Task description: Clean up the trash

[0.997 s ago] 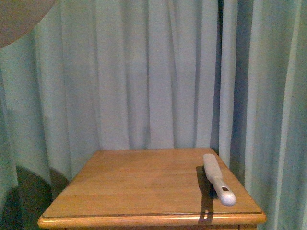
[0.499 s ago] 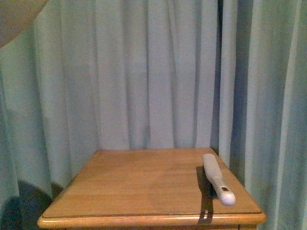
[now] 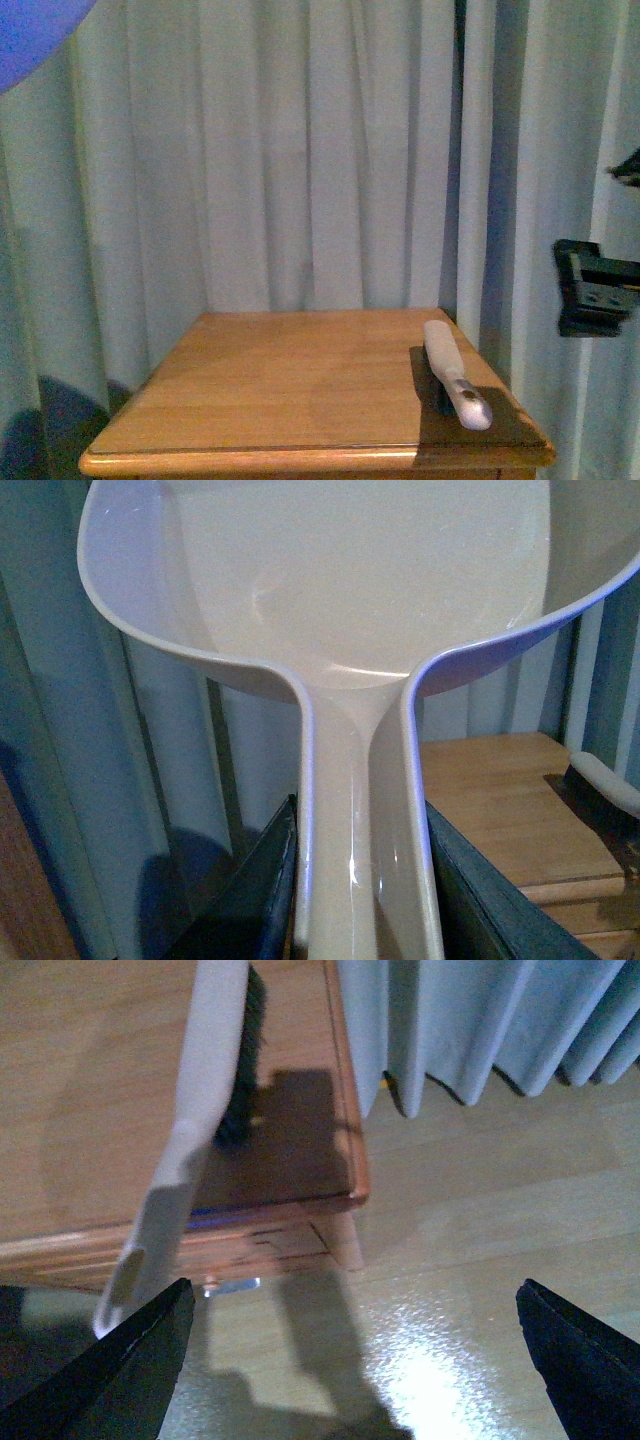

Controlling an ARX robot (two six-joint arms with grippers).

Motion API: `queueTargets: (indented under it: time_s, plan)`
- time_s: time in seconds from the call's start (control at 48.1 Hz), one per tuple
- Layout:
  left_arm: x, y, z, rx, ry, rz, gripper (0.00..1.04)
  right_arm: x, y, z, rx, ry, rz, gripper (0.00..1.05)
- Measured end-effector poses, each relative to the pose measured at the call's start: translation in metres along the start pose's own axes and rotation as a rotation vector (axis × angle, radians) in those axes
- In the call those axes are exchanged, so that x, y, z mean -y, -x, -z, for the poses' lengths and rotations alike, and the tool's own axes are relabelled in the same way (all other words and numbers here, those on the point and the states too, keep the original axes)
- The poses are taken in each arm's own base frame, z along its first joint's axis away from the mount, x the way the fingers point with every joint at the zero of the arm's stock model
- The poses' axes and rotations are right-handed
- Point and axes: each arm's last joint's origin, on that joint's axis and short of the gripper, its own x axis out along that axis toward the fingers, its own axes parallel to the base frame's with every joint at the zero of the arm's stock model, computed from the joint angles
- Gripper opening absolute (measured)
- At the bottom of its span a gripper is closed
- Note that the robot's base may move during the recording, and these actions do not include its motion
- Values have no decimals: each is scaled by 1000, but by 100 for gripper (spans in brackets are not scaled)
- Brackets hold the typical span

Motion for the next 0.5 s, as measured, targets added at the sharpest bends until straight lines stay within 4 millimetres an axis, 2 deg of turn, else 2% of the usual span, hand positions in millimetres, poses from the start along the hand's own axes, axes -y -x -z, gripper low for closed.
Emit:
queueTargets:
  time_s: [0.104, 0.208, 0.291, 0.499]
  plan:
    - [0, 0, 0, 0, 0, 0, 29, -33, -30, -11, -80, -51, -23, 97]
    - [0, 0, 0, 0, 0, 0, 29, -55, -55, -15, -149, -90, -5, 97]
    - [0, 0, 0, 0, 0, 0, 29, -63, -70, -17, -162, -103, 31, 97]
    - [0, 0, 0, 0, 0, 0, 29, -74, -94, -22, -195, -137, 61, 97]
